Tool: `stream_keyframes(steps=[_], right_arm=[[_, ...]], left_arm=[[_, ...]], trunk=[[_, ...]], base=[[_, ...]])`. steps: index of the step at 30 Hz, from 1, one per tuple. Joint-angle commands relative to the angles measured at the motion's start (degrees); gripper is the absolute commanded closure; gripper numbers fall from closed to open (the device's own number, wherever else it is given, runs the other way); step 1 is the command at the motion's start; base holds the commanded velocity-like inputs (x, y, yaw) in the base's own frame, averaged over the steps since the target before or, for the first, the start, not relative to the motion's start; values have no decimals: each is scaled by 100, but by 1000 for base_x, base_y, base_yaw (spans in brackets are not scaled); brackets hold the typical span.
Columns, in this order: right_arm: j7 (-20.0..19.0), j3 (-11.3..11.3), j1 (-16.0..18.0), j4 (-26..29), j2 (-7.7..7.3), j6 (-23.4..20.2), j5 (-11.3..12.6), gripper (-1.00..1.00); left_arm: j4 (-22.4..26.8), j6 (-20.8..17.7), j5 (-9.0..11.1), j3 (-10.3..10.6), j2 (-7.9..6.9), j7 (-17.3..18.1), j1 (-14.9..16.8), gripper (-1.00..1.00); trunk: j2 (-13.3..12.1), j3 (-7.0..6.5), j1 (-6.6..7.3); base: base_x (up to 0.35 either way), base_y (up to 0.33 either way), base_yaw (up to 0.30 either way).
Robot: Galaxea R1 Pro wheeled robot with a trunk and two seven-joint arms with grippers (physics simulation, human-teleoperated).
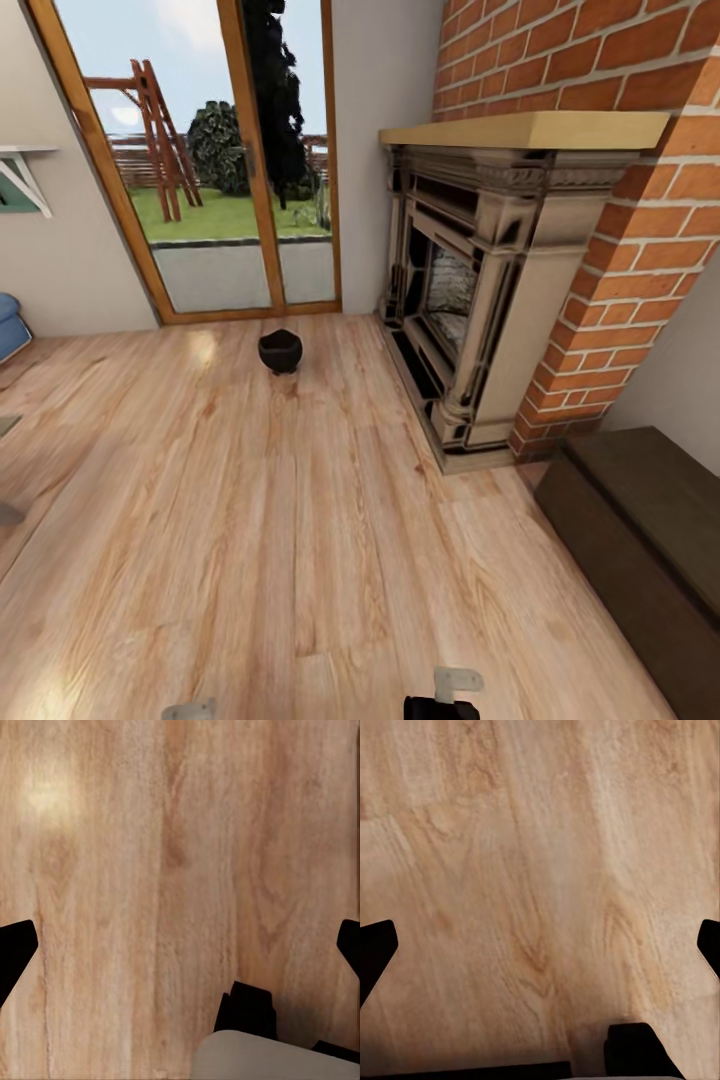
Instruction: Place each of the two pumpkins and all three candles from the living room inside a cabinet in the living room (use any cabinet), then make sure every cabinet is closed, and position the cauldron so it is next to a table in the living room.
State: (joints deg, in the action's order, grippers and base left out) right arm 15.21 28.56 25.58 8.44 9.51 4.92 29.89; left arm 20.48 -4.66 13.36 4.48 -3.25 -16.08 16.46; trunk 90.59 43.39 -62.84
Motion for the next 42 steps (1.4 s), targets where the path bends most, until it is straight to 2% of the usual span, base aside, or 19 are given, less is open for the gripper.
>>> stream_keyframes(steps=[1,13,33,42], right_arm=[[0,0,0,0,-1,0,0,-100],[0,0,-6,0,-2,0,-1,-100],[5,-1,-4,17,24,-13,16,-100],[1,0,-5,20,24,-18,11,-100]], left_arm=[[0,0,0,0,0,0,2,-100],[0,0,0,0,0,0,3,-100],[0,0,0,0,0,0,0,-100],[0,52,-9,0,0,6,4,-100]], trunk=[[0,0,0],[0,0,0],[0,0,0],[0,3,0]], base=[[325,0,0],[325,31,0],[322,144,0],[71,44,-160]])
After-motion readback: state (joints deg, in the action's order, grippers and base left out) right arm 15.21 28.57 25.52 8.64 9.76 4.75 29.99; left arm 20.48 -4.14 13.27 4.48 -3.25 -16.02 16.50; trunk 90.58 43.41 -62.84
